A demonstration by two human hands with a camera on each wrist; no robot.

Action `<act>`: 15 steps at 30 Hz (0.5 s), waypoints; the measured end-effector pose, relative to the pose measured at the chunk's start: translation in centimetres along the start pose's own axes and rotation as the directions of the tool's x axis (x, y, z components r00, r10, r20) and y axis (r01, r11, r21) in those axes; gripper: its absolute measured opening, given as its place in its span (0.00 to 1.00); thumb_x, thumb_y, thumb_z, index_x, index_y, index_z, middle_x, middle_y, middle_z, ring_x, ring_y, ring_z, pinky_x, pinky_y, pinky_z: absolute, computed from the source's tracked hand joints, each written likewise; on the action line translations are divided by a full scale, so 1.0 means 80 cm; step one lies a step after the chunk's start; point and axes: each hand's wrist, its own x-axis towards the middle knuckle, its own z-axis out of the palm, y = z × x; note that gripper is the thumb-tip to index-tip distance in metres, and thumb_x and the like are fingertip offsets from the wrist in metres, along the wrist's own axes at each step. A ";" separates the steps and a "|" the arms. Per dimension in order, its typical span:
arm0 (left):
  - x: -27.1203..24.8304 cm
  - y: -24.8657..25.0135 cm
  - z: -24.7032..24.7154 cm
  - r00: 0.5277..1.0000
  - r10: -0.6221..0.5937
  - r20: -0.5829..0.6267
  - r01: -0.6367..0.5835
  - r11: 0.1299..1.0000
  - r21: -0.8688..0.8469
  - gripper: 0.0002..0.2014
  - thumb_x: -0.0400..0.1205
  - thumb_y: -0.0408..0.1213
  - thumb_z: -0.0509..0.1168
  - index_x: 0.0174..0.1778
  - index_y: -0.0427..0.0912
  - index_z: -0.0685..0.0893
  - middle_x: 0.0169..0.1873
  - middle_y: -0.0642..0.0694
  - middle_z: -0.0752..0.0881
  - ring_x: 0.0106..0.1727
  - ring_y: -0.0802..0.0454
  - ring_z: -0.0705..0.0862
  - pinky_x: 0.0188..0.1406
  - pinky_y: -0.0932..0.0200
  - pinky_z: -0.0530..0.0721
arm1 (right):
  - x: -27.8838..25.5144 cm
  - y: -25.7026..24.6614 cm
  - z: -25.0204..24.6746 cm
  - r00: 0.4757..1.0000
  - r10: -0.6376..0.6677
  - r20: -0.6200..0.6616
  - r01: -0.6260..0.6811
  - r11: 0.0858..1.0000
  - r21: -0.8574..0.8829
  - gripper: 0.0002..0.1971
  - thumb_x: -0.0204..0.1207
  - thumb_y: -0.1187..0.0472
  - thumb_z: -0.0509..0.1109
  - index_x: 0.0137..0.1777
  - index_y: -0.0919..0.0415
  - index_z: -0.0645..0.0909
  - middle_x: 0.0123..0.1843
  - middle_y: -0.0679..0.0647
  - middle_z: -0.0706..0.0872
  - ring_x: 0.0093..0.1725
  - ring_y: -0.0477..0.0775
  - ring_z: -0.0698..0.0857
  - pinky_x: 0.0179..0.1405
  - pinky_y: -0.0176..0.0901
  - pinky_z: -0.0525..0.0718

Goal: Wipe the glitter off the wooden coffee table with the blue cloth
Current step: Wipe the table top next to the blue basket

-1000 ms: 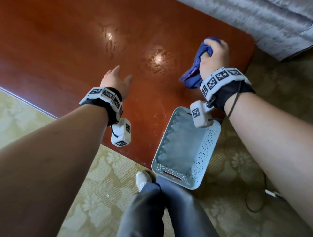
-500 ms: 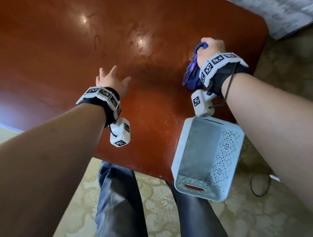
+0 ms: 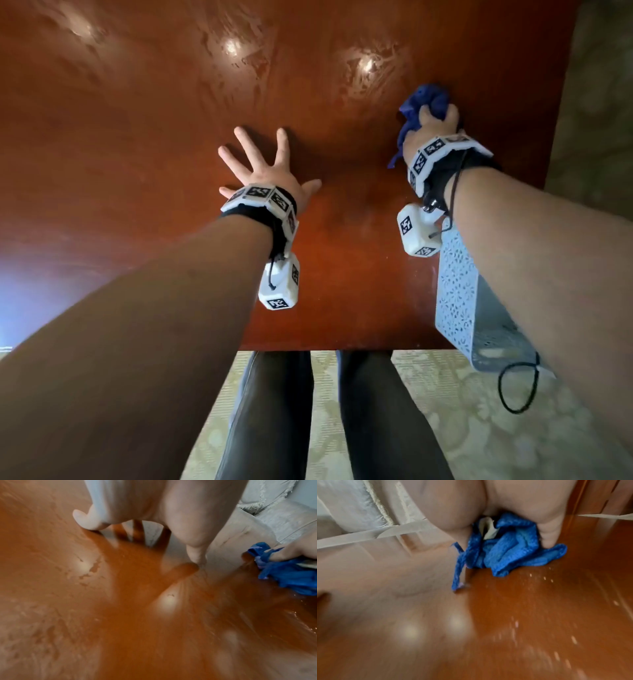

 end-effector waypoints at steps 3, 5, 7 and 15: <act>-0.001 0.004 0.002 1.000 -0.009 -0.018 0.009 0.999 0.036 0.48 0.75 0.71 0.60 0.80 0.67 0.32 0.81 0.40 0.26 0.81 0.28 0.31 0.70 0.20 0.56 | -0.031 0.004 0.025 0.996 0.044 -0.078 -0.043 0.999 0.008 0.28 0.81 0.51 0.60 0.80 0.39 0.57 0.84 0.50 0.46 0.81 0.63 0.51 0.77 0.61 0.57; -0.001 0.004 0.004 0.999 -0.010 -0.033 0.012 0.999 0.045 0.48 0.75 0.71 0.59 0.80 0.67 0.32 0.81 0.40 0.27 0.81 0.28 0.32 0.70 0.20 0.57 | -0.064 0.017 0.044 0.990 -0.039 -0.132 0.039 0.999 0.000 0.27 0.81 0.52 0.60 0.79 0.41 0.60 0.84 0.51 0.49 0.81 0.64 0.51 0.77 0.65 0.57; -0.001 0.002 0.005 0.999 -0.015 -0.046 0.017 0.999 0.048 0.48 0.75 0.71 0.60 0.80 0.67 0.33 0.81 0.40 0.27 0.81 0.28 0.32 0.70 0.20 0.57 | -0.090 0.038 0.068 0.969 -0.110 -0.220 0.113 0.994 0.002 0.27 0.79 0.54 0.61 0.78 0.44 0.63 0.84 0.53 0.52 0.81 0.66 0.52 0.76 0.67 0.57; 0.001 0.001 0.012 0.996 -0.011 -0.090 0.016 0.998 0.062 0.49 0.74 0.72 0.61 0.82 0.67 0.36 0.82 0.40 0.30 0.81 0.28 0.34 0.71 0.20 0.55 | -0.146 0.095 0.120 0.904 -0.258 -0.341 0.291 0.955 0.048 0.26 0.70 0.62 0.72 0.70 0.52 0.78 0.81 0.63 0.63 0.77 0.75 0.61 0.74 0.70 0.61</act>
